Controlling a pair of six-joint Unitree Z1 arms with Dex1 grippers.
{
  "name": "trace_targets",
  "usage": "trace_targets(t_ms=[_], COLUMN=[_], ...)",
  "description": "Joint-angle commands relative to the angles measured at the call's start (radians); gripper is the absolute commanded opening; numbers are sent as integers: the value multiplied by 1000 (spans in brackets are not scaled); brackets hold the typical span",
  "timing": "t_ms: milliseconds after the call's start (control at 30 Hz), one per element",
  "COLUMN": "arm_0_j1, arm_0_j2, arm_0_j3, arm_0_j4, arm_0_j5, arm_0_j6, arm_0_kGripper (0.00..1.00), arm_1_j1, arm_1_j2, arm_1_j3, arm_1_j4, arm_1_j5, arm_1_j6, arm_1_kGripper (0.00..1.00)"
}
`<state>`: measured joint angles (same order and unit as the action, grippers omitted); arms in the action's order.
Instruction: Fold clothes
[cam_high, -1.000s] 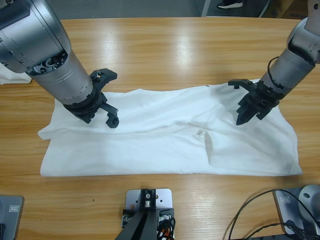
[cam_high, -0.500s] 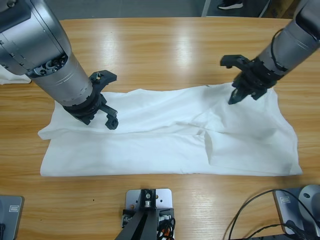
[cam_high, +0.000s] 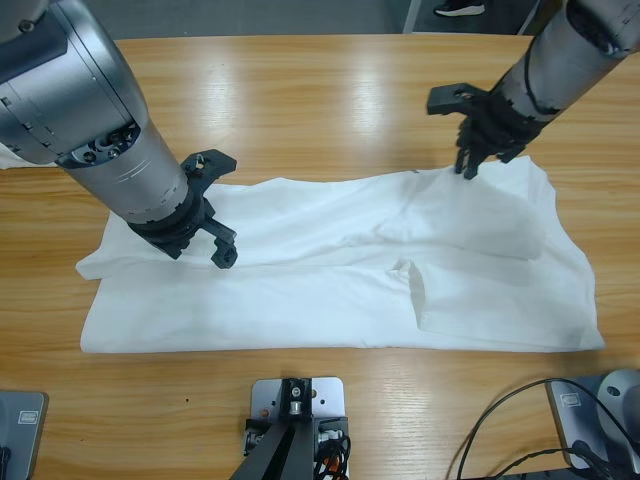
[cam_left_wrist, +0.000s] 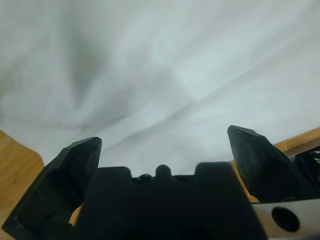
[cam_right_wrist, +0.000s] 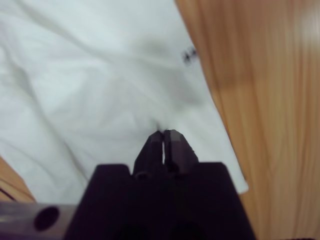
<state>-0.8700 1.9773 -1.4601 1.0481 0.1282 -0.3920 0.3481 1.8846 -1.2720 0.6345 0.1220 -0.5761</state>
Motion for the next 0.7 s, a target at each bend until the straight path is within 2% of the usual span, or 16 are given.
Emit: trace_targets(t_ms=[33, 133, 200, 333, 433, 467, 500, 533, 600, 667, 700], arm_0_j1=[-12, -15, -15, -22, -29, -29, -29, -29, -29, -29, -29], arm_0_j2=[55, 55, 54, 53, 54, 54, 54, 54, 54, 57, 59], arm_0_j3=[35, 38, 37, 38, 38, 38, 38, 37, 35, 35, 35], arm_0_j4=[-5, -5, -5, -5, -5, -5, -5, -5, -5, -7, -7], arm_0_j5=[-15, -15, -15, -15, -15, -15, -15, -15, -15, -15, -15], arm_0_j6=[-15, -16, -16, -16, -22, -22, -22, -22, -22, -22, -22], arm_0_kGripper=[996, 996, 996, 996, 996, 996, 996, 996, 996, 996, 996], arm_1_j1=[94, 101, 89, 66, 57, 55, 55, 55, 55, 55, 55], arm_1_j2=[69, 72, 88, 122, 159, 170, 171, 160, 99, 17, -16], arm_1_j3=[2, 7, 16, 20, 18, 18, 23, 31, 54, 64, 53], arm_1_j4=[-22, -22, -30, -58, -69, -68, -68, -68, -69, -52, -19], arm_1_j5=[59, 11, -90, -151, -147, -150, -153, -153, -154, -151, -158], arm_1_j6=[-92, -108, -108, -108, -105, -90, -66, -44, 4, 43, 63], arm_1_kGripper=[0, 0, 0, 0, 0, 162, 572, 663, 753, 986, 1000])
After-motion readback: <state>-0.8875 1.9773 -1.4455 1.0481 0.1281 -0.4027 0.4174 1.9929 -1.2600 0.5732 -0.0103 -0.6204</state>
